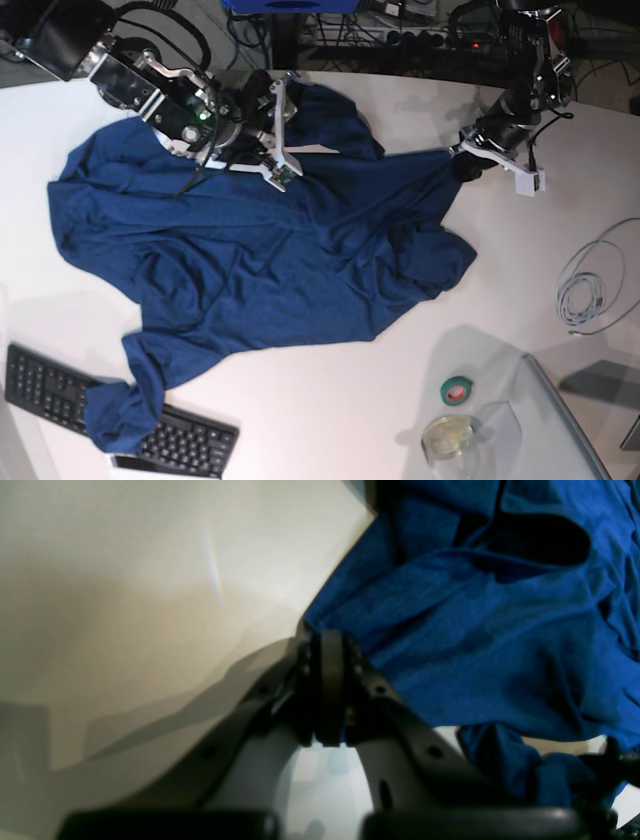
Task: Layout the t-shirt on the table in an organized manner, then fold the t-shirt properly
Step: 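Drag the held collar edge away from the left gripper with the right gripper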
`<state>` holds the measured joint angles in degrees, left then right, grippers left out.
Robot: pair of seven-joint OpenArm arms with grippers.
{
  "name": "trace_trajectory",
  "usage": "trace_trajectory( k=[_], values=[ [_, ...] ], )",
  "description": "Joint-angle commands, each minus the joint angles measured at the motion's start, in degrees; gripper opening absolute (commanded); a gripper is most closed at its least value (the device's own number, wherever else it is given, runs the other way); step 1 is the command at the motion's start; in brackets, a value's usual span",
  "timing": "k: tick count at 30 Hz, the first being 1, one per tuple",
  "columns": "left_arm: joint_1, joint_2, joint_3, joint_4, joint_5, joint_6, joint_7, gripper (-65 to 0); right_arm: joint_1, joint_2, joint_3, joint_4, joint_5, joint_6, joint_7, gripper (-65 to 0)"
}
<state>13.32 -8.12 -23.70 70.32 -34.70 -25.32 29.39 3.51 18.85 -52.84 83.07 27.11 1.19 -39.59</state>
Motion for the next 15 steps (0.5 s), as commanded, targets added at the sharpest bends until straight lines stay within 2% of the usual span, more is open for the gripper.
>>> trace_trajectory(
  k=[1, 2, 4, 7, 11, 15],
  values=[
    [-0.27, -0.63, -0.25, 0.84, -0.77, -0.31, -0.95, -65.0, 0.32, 0.18, 0.22, -0.21, 0.53, 1.14, -0.54, -48.8],
    [-0.27, -0.63, -0.25, 0.84, -0.77, -0.31, -0.95, -65.0, 0.32, 0.09, 0.40, -0.74, 0.53, 1.75, -0.71, -57.3],
    [-0.27, -0.63, -0.25, 0.84, -0.77, -0.31, -0.95, -65.0, 0.40, 0.18, 0.40, -0.47, 0.53, 2.19, -0.89, -64.2],
    [-0.27, -0.63, -0.25, 0.84, -0.77, -0.31, -0.95, -65.0, 0.23, 1.06, 0.49, 3.92, 0.62, 2.19, -1.59, -64.7],
    [-0.09, -0.63, -0.25, 0.84, -0.77, -0.31, -0.95, -65.0, 0.58, 3.79, 1.54, 15.53, 0.71, 1.67, -6.52, -64.5],
    [0.44, -0.63, -0.25, 0.93, -0.77, -0.31, -0.95, -65.0, 1.72, 4.05, 10.25, 23.88, 0.71, 2.11, -13.11, -64.5]
  ],
)
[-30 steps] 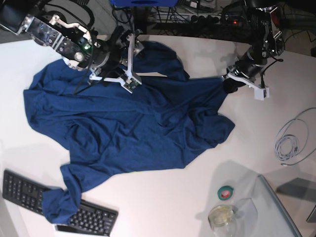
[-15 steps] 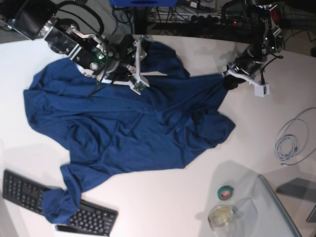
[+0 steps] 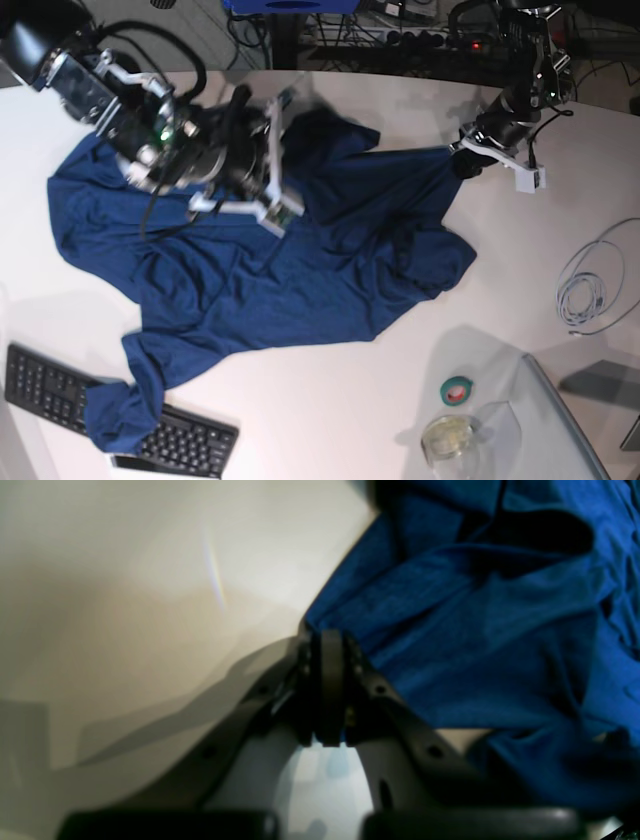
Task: Layout the t-shirt on the table in an organized manner, then fold the t-shirt properly
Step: 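Drag the held collar edge away from the left gripper with the right gripper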
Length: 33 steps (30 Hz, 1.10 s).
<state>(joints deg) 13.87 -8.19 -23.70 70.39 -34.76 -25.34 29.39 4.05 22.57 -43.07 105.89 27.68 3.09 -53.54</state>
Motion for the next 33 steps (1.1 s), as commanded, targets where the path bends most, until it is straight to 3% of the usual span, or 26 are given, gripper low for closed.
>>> trace_trajectory(
  k=[1, 5, 9, 15, 16, 19, 21, 22, 25, 28, 31, 33],
  values=[
    [-0.11, -0.56, -0.25, 0.77, -0.71, -0.28, -0.95, -65.0, 1.97, 0.33, 1.88, 2.03, 0.14, 0.29, -0.22, -64.5],
    [-0.02, -0.56, -0.16, 0.77, -0.71, -0.28, -0.95, -65.0, 7.77, -1.16, 5.05, 1.94, 0.32, 0.29, -2.59, -64.5],
    [-0.02, -0.56, 0.19, 1.04, -0.71, -0.28, -0.95, -65.0, 13.84, -4.77, 4.87, -9.93, 0.14, 0.29, -1.36, -64.7],
    [1.03, -0.56, 0.01, 1.30, -0.80, -0.28, -0.95, -65.0, 16.65, -8.98, 7.95, -26.98, 0.14, -0.24, 14.90, -63.3],
    [1.03, -0.56, 0.01, 1.30, -0.80, -0.28, -0.95, -65.0, 16.82, -10.13, 9.53, -30.06, 0.14, -0.24, 15.43, -60.2],
    [1.74, -0.65, -0.25, 1.21, -0.71, -0.28, -0.95, -65.0, 16.74, -10.92, 13.66, -33.58, 0.05, -0.24, 10.24, -40.8],
    [2.53, -0.65, -0.25, 1.30, -0.88, -0.28, -0.95, -65.0, 14.63, -9.95, 18.76, -31.29, 0.05, -0.32, 7.78, -29.0],
    [2.62, -0.65, -0.25, 1.39, -0.88, -0.28, -0.95, -65.0, 12.43, -8.72, 23.16, -28.92, 0.05, -0.32, 8.31, -26.6],
    [3.32, -0.65, -0.25, 1.39, -0.88, -0.28, -0.95, -65.0, 5.57, -7.23, 37.31, -25.14, 0.05, -0.32, 12.26, -25.5],
    [4.11, -0.65, -0.25, 1.83, -0.97, -0.28, -0.95, -65.0, 2.93, -5.91, 50.85, -29.09, -0.03, -0.24, 13.93, -25.2],
    [5.43, -0.74, -0.25, 3.50, -0.97, -0.28, -0.95, -65.0, 3.11, -5.12, 59.20, -35.95, -0.03, 0.20, 14.02, -25.2],
    [5.69, -0.65, 0.01, 4.82, -0.97, -0.28, -0.95, -65.0, 3.02, -3.36, 60.08, -38.94, -0.03, 0.20, 15.34, -25.2]
  ],
)
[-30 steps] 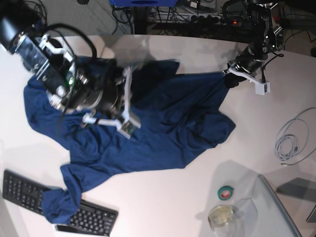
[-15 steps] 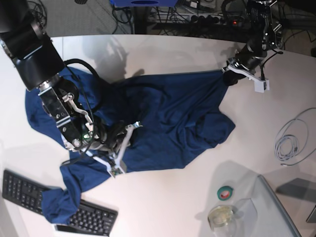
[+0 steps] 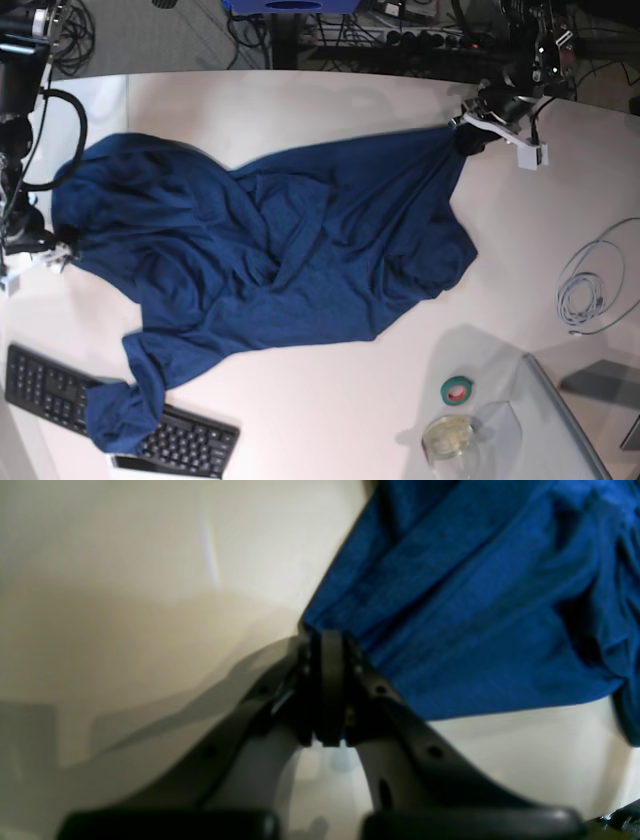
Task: Layout the t-shirt on the table in an organized manner, then fold the t-shirt properly
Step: 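Drag the held collar edge away from the left gripper with the right gripper, then lift the shirt with both grippers and stretch it flat between them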
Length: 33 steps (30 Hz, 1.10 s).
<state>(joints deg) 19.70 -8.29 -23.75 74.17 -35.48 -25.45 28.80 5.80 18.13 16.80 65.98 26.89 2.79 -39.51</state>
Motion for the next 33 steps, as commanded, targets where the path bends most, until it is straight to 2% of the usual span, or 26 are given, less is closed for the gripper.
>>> trace_trajectory(
  k=[1, 5, 12, 13, 14, 17, 20, 21, 24, 29, 33],
  values=[
    [-0.06, -0.54, 0.06, 1.39, -0.25, -0.17, -0.27, -65.0, 1.19, 1.61, -0.31, -0.35, 0.75, 0.51, 2.10, -25.2],
    [-0.67, -0.45, -0.30, 1.92, -0.25, -0.17, 3.69, -65.0, 1.19, 2.66, -3.65, -5.18, 0.84, 0.60, 3.77, -25.2],
    [-0.23, -0.45, -0.30, 1.92, -0.25, -0.17, 4.21, -65.0, -1.36, 2.40, -4.09, -6.85, 0.84, 0.69, 4.91, -26.4],
    [-0.23, -0.54, -0.30, 1.92, -0.25, -0.17, 4.30, -65.0, -1.72, 2.31, -4.09, -6.85, 0.84, 1.13, 4.91, -28.8],
    [-0.23, -0.54, -0.30, 1.92, -0.25, -0.17, 4.30, -65.0, -2.15, 2.31, -4.09, -6.77, 0.84, 2.53, 4.83, -34.5],
    [-0.14, -0.72, -0.30, 3.15, -0.08, -0.17, 4.57, -65.0, -3.21, 2.31, -3.48, -5.36, 1.11, 7.45, 3.51, -65.0],
    [0.56, -0.89, -0.47, 8.33, -0.08, -0.17, 8.26, -65.0, -4.35, 2.31, -0.49, 2.20, 1.11, 7.72, -2.56, -62.7],
    [0.56, -0.89, -1.35, 10.27, -0.25, -0.17, 9.84, -65.0, -4.44, 2.31, 0.83, 4.66, 1.02, 7.72, -4.32, -64.4],
    [0.30, -0.10, -7.51, 16.60, -0.34, -0.17, 17.23, -65.0, -4.00, 2.40, 4.61, 11.08, 0.93, 7.72, -11.26, -65.0],
    [-2.52, 0.43, -15.59, 25.39, -0.34, -0.26, 26.98, -65.0, -2.24, 2.75, 9.80, 19.43, 0.84, 7.72, -19.61, -65.0],
    [-3.13, 0.16, -16.65, 27.15, -0.16, -0.26, 29.18, -65.0, -2.24, 2.75, 11.29, 22.42, 0.84, 7.72, -23.83, -65.0]
  ],
)
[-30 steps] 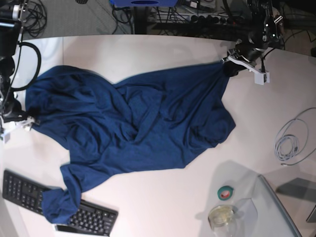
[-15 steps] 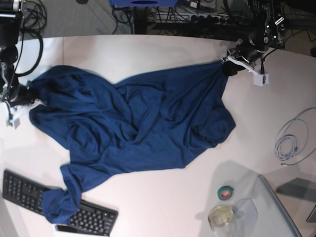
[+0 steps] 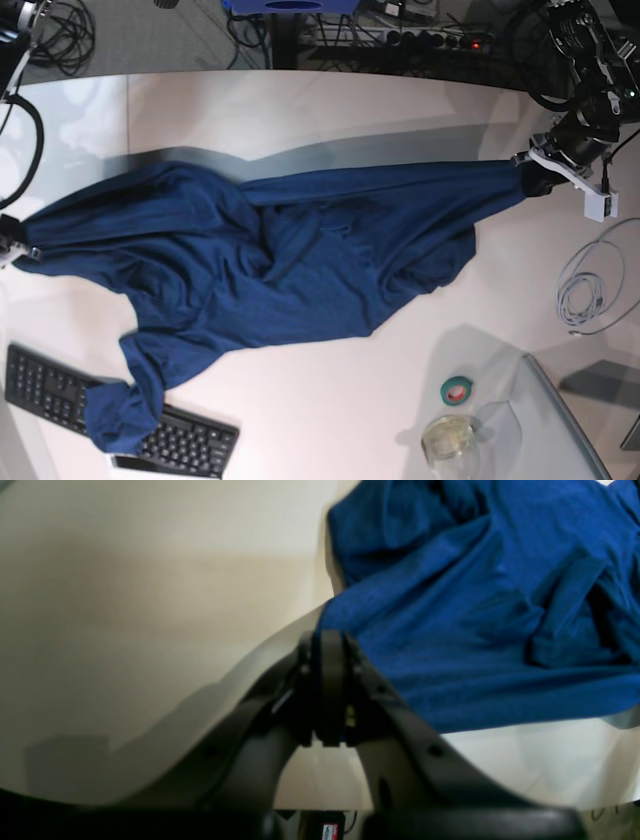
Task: Layout the t-shirt on the table in an organized manner, then fold the t-shirt properly
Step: 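Lift the shirt with both grippers and stretch it flat between them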
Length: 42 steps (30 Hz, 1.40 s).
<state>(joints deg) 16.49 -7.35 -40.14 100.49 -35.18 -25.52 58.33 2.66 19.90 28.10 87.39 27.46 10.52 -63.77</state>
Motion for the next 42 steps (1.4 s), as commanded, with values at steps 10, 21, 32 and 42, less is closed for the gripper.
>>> trace_trajectory(
  k=[10, 21, 32, 42],
  values=[
    [-9.06, -0.60, 6.95, -2.95, 4.01, -0.11, -0.52, -65.0, 8.99, 2.38, -5.99, -8.58, 0.19, -0.02, 3.59, -65.0],
    [-43.52, 1.51, 16.36, -27.39, 15.71, -0.11, -3.51, -65.0, 38.79, 10.21, -27.53, -40.93, 0.19, 0.33, 25.04, -65.0],
    [-74.12, 5.20, 18.65, -45.06, 12.37, 6.57, -16.08, -65.0, 60.25, 19.70, -33.42, -31.97, 0.27, 1.74, 27.86, -65.0],
    [-57.77, 5.03, 18.73, -22.38, 5.86, 10.27, -9.05, -65.0, 42.31, 22.17, -27.88, -19.83, 0.54, 2.00, 19.24, -65.0]
  ],
)
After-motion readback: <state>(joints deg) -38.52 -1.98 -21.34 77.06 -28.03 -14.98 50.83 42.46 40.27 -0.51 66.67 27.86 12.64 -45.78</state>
